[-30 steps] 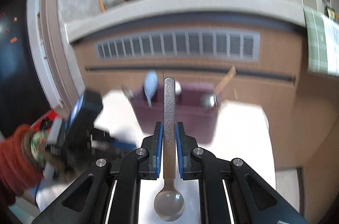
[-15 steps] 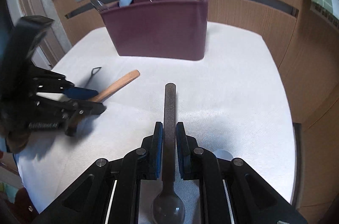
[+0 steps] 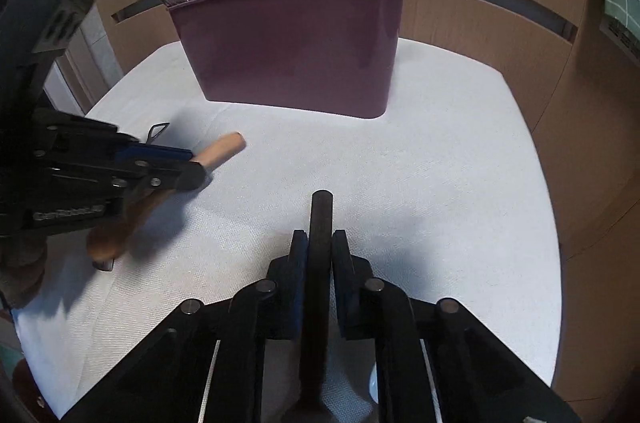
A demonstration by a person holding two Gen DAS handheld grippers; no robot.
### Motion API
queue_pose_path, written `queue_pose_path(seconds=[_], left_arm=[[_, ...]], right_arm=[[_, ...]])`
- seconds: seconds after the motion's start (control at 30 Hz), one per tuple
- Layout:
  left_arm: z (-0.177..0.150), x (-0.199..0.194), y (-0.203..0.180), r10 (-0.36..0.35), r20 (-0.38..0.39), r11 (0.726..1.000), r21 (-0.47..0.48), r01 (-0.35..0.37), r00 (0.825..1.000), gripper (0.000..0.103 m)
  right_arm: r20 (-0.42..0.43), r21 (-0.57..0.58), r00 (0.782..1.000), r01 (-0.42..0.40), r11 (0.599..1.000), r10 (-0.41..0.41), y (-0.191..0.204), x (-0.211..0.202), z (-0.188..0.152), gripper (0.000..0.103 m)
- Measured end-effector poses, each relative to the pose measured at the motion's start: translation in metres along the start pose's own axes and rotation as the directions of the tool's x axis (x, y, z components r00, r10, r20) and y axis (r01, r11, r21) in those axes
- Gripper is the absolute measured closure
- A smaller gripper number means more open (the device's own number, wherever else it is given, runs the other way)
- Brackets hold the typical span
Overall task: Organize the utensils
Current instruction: 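Carry the wooden spoon and black-handled spoon up toward the caddy, then lower both spoons into the maroon caddy and open both tools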
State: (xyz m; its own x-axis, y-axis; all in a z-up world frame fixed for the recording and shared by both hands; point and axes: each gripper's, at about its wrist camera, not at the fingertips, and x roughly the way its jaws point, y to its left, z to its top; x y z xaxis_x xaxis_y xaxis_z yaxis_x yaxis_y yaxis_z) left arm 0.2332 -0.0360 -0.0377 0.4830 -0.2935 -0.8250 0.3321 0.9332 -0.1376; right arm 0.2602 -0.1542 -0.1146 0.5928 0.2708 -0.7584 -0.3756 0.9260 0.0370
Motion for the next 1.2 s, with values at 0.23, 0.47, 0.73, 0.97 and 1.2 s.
queue_pose_path(seconds=[0.23, 0.47, 0.73, 0.97, 1.2], left_arm=[[-0.012, -0.07, 0.008, -0.043, 0.215, 0.998, -0.045, 0.054, 0.976, 0.092], [-0.02, -0.088, 0.021, -0.052, 0.321, 0.992, -0.096, 0.087, 0.946, 0.097], [-0.005, -0.101, 0.015, -0.032, 0.377, 0.989, -0.119, 0.083, 0.925, 0.097], [0.064, -0.193, 0.005, 0.037, 0.596, 0.998, -0.056, -0.005, 0.802, 0.097], [0.106, -0.191, 0.021, 0.073, 0.569, 0.994, -0.107, -0.014, 0.819, 0.097]], right_arm=[[0.144, 0.062, 0.989, 0.004, 0.998, -0.013, -0.006, -0.048, 0.003, 0.092], [0.273, 0.062, 0.962, 0.006, 0.998, -0.023, -0.001, -0.092, 0.009, 0.092], [0.341, 0.058, 0.94, 0.0, 0.998, -0.02, 0.007, -0.104, 0.021, 0.092], [0.58, 0.034, 0.813, 0.038, 0.999, -0.05, 0.008, -0.194, 0.097, 0.092], [0.745, 0.104, 0.653, 0.088, 0.991, -0.136, 0.009, -0.225, 0.169, 0.092]])
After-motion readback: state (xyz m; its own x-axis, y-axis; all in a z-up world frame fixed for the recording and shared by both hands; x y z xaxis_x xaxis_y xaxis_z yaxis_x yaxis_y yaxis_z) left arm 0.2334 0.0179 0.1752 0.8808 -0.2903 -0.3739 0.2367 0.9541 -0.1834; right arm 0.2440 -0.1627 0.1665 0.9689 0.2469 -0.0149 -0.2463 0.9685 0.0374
